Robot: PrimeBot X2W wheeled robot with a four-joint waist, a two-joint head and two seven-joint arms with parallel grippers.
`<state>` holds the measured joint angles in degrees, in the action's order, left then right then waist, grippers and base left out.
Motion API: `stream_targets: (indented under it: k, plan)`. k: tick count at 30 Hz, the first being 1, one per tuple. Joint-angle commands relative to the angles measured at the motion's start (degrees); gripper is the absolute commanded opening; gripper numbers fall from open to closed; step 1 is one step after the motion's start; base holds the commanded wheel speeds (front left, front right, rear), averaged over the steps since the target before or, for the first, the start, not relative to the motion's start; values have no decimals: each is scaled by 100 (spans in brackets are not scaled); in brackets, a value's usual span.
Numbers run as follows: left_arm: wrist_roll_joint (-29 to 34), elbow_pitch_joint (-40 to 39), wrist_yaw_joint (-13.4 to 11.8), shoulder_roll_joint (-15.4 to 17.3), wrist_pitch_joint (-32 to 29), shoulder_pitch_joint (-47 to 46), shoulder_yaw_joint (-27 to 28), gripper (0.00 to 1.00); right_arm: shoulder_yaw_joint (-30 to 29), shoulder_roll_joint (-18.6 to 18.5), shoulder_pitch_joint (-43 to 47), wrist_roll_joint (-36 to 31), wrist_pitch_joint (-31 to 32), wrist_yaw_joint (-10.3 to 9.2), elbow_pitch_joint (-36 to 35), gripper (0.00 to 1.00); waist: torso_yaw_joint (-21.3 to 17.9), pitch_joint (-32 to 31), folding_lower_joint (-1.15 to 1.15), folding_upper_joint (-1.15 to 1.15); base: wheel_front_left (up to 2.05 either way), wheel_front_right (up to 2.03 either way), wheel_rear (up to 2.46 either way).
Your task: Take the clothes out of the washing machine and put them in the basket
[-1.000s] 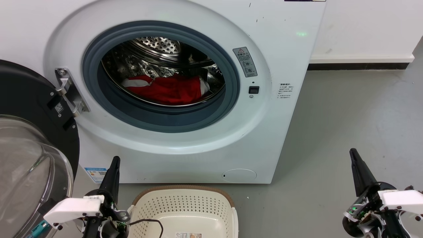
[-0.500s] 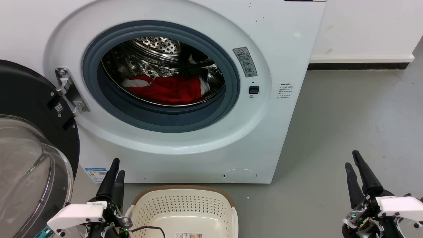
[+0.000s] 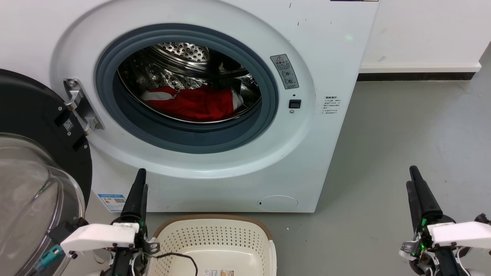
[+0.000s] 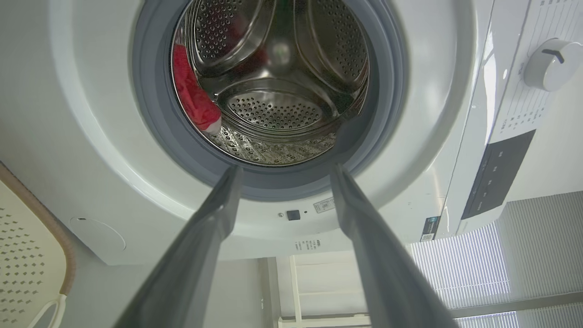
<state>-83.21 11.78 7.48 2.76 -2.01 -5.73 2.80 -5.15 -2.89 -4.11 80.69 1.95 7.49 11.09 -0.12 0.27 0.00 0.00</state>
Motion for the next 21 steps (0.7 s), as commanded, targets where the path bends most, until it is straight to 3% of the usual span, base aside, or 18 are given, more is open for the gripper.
stream_targets:
  k: [1,21]
  plan:
    - [195,-152,1,13,55,-201,-39,100,11,-9,-39,-251,-54,1,-167,100,-1,0,0,0,0,0,0]
    - [2902,-349,1,15,509,-345,-383,100,200,-7,177,-3168,-508,1,-580,100,12,-1,0,0,0,0,0]
